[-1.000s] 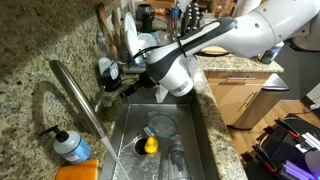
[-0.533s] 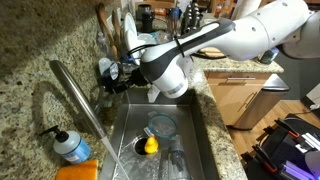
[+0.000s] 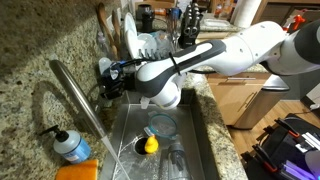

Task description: Close the tap then open it

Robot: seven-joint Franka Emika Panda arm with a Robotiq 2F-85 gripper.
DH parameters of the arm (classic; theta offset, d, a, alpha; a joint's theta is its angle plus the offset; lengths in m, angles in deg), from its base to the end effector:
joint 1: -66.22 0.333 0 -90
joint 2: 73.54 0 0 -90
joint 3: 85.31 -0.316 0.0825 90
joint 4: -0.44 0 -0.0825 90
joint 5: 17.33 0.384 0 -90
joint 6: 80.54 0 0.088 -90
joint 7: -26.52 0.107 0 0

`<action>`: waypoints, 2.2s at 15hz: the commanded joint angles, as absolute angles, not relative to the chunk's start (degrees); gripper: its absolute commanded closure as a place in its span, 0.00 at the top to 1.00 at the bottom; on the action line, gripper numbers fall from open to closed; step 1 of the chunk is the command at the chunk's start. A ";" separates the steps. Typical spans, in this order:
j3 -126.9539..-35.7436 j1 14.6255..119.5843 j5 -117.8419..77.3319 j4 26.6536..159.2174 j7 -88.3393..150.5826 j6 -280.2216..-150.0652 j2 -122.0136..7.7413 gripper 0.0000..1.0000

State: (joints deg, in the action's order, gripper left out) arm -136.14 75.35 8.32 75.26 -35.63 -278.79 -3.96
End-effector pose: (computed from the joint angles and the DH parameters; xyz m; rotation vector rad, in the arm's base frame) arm 0.6349 0.4429 0.2302 -2.1559 -0.7283 -1.2780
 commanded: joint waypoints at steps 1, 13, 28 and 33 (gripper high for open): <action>-135.20 75.17 10.04 76.57 -34.81 -278.34 -5.74 1.00; -111.12 85.24 31.46 77.65 -27.72 -278.45 -18.15 1.00; -136.43 74.68 16.32 69.04 -26.77 -265.05 -2.82 1.00; -145.43 70.32 11.06 71.16 -31.75 -257.78 0.27 1.00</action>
State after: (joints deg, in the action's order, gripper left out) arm -139.72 72.28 13.24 69.72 -27.42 -262.40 -1.62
